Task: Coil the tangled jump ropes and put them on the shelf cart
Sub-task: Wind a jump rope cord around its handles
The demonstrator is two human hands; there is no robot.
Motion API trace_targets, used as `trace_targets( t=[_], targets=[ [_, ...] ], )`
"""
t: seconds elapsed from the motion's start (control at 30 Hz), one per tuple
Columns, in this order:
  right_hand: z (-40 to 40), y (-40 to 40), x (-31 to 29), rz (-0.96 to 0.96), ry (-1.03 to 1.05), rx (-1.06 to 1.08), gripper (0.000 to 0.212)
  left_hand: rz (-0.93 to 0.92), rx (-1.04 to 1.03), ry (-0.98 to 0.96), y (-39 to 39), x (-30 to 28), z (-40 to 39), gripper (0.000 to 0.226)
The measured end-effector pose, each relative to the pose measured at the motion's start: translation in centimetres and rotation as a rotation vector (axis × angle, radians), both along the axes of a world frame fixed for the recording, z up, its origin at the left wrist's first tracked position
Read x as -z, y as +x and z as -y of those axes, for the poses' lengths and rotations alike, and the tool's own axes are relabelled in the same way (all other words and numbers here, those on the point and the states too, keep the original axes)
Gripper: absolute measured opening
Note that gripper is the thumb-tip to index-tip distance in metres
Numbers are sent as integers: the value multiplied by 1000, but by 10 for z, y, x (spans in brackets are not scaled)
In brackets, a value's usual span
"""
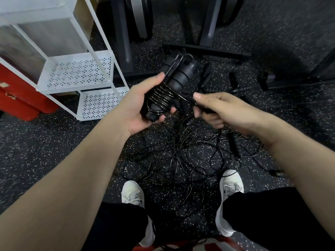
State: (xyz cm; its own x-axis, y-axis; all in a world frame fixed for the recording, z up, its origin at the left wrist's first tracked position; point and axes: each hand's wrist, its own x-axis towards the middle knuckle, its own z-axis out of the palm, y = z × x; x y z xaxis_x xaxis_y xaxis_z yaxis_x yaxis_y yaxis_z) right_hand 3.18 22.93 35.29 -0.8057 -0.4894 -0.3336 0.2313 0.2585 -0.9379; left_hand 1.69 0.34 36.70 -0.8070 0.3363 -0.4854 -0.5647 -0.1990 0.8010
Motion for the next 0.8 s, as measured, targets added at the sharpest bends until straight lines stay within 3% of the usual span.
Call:
trace_targets(
  t=[0.17, 0.33, 0.47, 0.53, 0.67, 0.8],
  targets=[
    [-6, -2, 4, 48, -95, -23, 28, 59, -77, 89, -2, 3, 9, 43],
    [-5, -3, 6, 5, 112, -52, 40, 69, -19, 189, -2, 3, 17, 43],
    [-5, -6, 6, 15, 286, 66, 48, -6, 197, 119, -1, 4, 19, 52],
    [-8, -10, 7, 52, 248, 124, 46, -8, 278, 90, -1, 5, 18, 61],
    [-13, -15, 9, 144, 129, 225, 36, 12, 368, 14, 0, 2, 16, 53],
    [-14, -15, 12, 171, 106, 207, 28, 0, 489, -87, 2, 4, 14, 60]
  ],
)
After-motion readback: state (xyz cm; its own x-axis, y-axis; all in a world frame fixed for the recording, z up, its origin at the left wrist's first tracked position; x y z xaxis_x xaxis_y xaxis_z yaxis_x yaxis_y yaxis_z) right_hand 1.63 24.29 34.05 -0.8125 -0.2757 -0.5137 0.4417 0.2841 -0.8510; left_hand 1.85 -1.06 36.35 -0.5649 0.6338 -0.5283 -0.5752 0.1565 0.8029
